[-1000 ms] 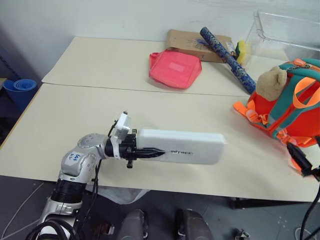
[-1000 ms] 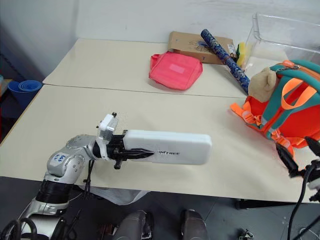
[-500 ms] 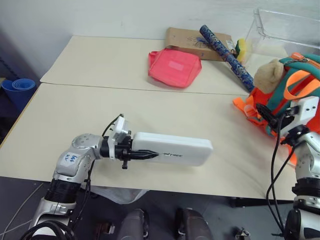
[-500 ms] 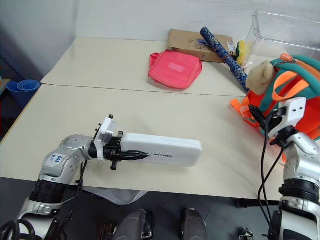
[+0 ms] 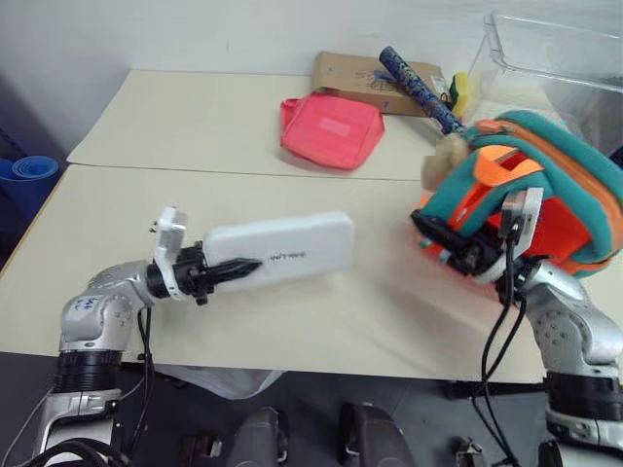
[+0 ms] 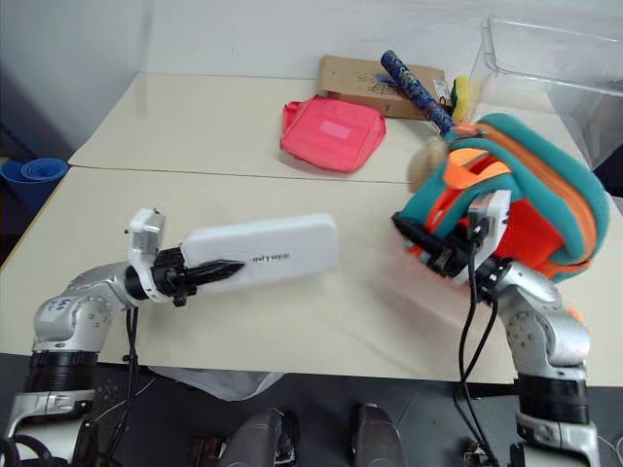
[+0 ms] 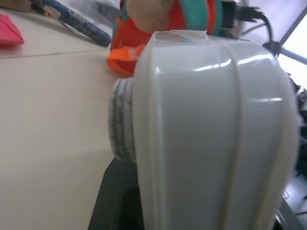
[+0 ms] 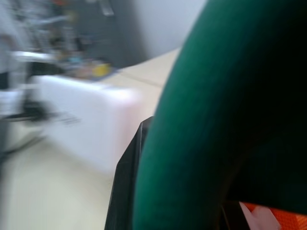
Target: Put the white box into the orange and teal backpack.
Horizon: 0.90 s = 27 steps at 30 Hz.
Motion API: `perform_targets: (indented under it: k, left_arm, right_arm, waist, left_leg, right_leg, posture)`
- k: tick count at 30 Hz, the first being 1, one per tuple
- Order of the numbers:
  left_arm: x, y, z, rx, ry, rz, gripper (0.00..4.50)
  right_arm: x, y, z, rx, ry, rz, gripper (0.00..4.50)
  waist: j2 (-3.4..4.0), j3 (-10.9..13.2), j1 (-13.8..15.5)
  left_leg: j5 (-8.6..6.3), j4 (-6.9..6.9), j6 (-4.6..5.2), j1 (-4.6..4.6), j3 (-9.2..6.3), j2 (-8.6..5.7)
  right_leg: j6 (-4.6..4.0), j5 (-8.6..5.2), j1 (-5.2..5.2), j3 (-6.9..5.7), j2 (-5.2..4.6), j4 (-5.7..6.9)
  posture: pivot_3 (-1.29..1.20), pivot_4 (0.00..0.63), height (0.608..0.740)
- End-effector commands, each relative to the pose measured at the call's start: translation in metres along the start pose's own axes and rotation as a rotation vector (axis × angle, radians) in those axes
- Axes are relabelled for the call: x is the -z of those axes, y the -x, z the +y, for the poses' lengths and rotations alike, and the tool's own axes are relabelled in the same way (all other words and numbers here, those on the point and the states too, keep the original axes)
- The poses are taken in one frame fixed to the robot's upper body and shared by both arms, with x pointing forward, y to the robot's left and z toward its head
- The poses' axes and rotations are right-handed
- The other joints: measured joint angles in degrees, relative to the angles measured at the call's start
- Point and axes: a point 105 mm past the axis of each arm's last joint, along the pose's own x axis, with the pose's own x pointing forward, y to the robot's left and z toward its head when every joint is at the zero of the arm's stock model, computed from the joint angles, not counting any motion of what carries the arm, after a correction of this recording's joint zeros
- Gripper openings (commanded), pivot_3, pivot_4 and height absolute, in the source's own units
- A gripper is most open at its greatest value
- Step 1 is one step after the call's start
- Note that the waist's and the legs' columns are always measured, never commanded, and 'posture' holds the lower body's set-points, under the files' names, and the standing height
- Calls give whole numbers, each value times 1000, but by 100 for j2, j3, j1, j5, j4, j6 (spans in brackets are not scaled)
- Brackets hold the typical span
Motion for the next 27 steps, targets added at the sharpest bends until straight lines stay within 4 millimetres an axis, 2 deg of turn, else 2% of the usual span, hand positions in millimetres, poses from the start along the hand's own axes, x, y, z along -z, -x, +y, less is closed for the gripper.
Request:
perform_targets:
  k: [1,3,5,8,11,17,21,27]
  left_arm:
    - [-27,10,-5,1,-60,-59,1209]
    - [-35,11,-10,12,-75,-73,1209]
    - [-42,11,-14,26,-90,-94,1209]
    - [-58,8,-24,57,-111,-148,1209]
    - [-63,-3,-29,83,-142,-163,1209]
    - [-73,-53,-23,145,-244,-182,1209]
    - [-68,-86,-31,267,-315,-106,1209]
    - [-48,-102,-23,304,-422,101,1209]
  right_arm:
    - [-14,5,51,-204,-120,25,16]
    - [-13,16,66,-239,-176,100,16]
    - [-12,24,70,-237,-202,152,16]
    - [-10,41,61,-168,-236,205,16]
    - [-6,50,49,-116,-224,237,16]
    - [3,55,42,-127,-237,295,16]
    - [5,54,40,-132,-226,301,16]
    - [6,51,37,-126,-210,289,16]
  waist:
    - [-2,1,10]
    - [-3,1,44]
    - [-13,5,80]
    - [-18,6,92]
    - [-19,5,122]
    - [-21,6,249]
    - [-23,5,251]
    - [-24,6,235]
  left_leg:
    - [-1,0,1,0,-1,0]
    - [-3,1,5,-1,-5,-2]
    - [-6,1,9,-2,-6,-5]
    - [-10,4,14,-3,-9,-5]
    - [-12,6,17,-3,-9,-11]
    - [-11,22,18,-12,-9,-18]
    - [-9,33,25,-28,-8,-22]
    - [-9,38,31,-28,-1,-25]
  right_leg:
    - [0,0,1,-1,-1,0]
    - [0,0,2,-2,-5,-4]
    - [0,0,2,-3,-8,-13]
    - [0,0,4,-3,-11,-24]
    - [0,0,6,-4,-15,-24]
    - [5,3,3,-8,-10,-16]
    - [20,11,1,-9,1,-12]
    - [25,14,1,-11,13,-12]
  posture:
    - [0,150,740]
    - [0,150,740]
    - [0,150,740]
    - [0,150,740]
    - [0,150,740]
    - [0,150,740]
    - [0,150,740]
    - [0,150,740]
